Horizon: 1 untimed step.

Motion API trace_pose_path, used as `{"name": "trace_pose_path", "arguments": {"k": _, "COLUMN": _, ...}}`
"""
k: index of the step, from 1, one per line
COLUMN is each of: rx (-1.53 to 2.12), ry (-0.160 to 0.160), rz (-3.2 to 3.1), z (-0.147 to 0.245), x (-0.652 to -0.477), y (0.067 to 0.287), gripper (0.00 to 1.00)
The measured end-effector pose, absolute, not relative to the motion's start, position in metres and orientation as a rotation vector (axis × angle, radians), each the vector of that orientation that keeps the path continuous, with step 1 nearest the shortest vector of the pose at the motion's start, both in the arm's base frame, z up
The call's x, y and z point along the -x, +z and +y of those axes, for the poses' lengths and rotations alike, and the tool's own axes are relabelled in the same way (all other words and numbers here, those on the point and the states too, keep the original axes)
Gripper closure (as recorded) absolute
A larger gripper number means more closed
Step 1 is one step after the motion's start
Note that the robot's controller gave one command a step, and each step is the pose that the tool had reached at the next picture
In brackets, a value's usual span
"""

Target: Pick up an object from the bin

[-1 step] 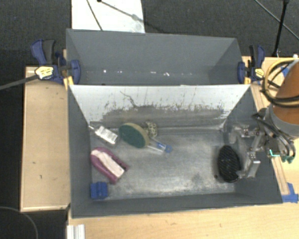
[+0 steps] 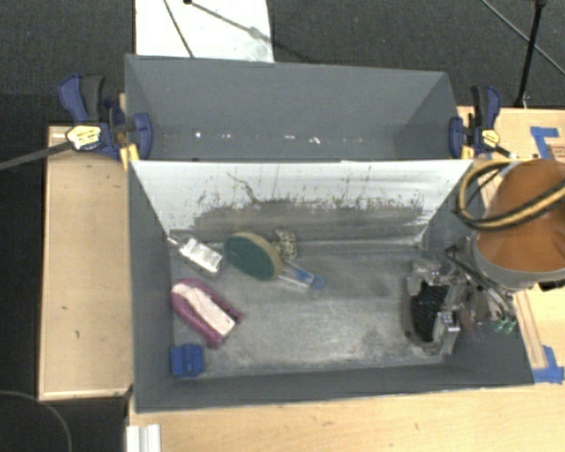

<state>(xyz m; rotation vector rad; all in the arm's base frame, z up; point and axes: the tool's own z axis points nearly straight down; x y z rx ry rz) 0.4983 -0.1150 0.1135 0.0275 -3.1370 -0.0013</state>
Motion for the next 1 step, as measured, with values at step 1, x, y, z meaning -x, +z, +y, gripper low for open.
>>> {"name": "trace_pose_path", "arguments": {"k": 1, "rx": -0.659, "ry": 0.000, "rz": -3.078, "z": -0.1458, "x": -0.4920, "y": 0.0709, "gripper": 0.00}}
